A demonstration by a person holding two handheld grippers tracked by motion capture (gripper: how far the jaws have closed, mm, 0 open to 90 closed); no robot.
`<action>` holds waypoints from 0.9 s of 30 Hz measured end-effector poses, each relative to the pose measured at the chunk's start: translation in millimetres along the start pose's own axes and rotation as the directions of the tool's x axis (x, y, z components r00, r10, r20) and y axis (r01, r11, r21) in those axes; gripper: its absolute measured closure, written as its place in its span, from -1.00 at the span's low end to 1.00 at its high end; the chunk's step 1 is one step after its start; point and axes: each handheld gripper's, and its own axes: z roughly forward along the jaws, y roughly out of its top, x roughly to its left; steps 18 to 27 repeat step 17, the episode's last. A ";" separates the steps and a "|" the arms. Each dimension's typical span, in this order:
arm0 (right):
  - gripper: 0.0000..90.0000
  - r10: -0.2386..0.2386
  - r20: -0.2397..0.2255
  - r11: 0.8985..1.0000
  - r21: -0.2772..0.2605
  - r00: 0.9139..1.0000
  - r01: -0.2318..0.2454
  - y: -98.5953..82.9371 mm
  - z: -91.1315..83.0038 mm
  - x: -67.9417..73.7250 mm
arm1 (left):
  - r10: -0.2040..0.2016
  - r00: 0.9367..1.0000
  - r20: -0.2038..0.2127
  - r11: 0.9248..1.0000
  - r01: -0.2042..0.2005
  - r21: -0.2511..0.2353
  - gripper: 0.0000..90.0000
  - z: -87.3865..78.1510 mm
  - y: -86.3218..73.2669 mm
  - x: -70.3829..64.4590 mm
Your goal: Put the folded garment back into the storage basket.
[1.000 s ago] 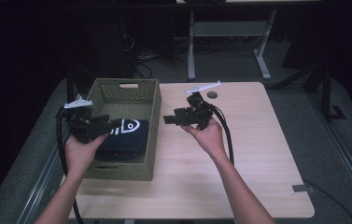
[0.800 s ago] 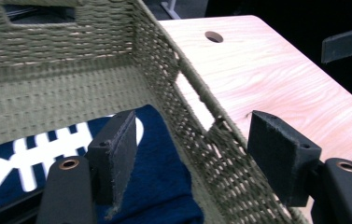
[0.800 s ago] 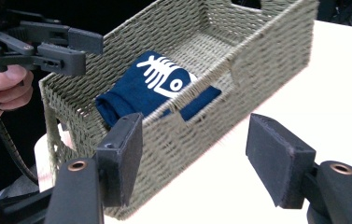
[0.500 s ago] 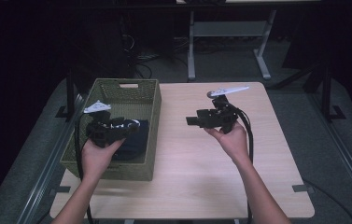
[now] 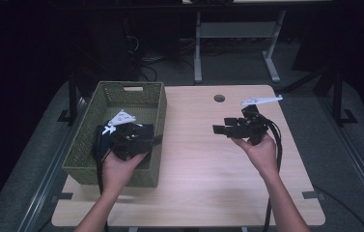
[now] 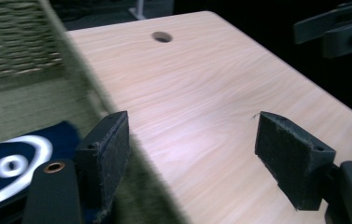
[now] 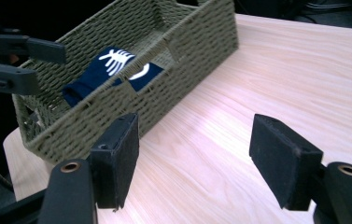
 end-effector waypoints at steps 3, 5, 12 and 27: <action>-0.28 0.015 0.038 1.000 -0.014 0.999 -0.014 -14.3 -15.9 -8.6 | 0.046 0.999 0.018 0.999 -0.046 0.000 -0.43 8.4 -4.2 -23.4; -0.28 0.021 0.044 1.000 -0.017 0.999 -0.021 -18.5 -20.1 -11.3 | 0.058 0.998 0.026 0.998 -0.058 0.001 -0.43 10.9 -5.9 -29.8; -0.32 0.071 0.109 0.997 -0.022 0.991 -0.069 -58.1 -45.6 -31.8 | 0.099 0.990 0.100 0.995 -0.102 0.018 -0.43 31.7 -22.0 -70.1; -0.33 0.099 0.134 0.995 -0.041 0.986 -0.094 -77.8 -56.3 -41.6 | 0.112 0.986 0.126 0.993 -0.116 0.027 -0.43 40.1 -33.7 -82.5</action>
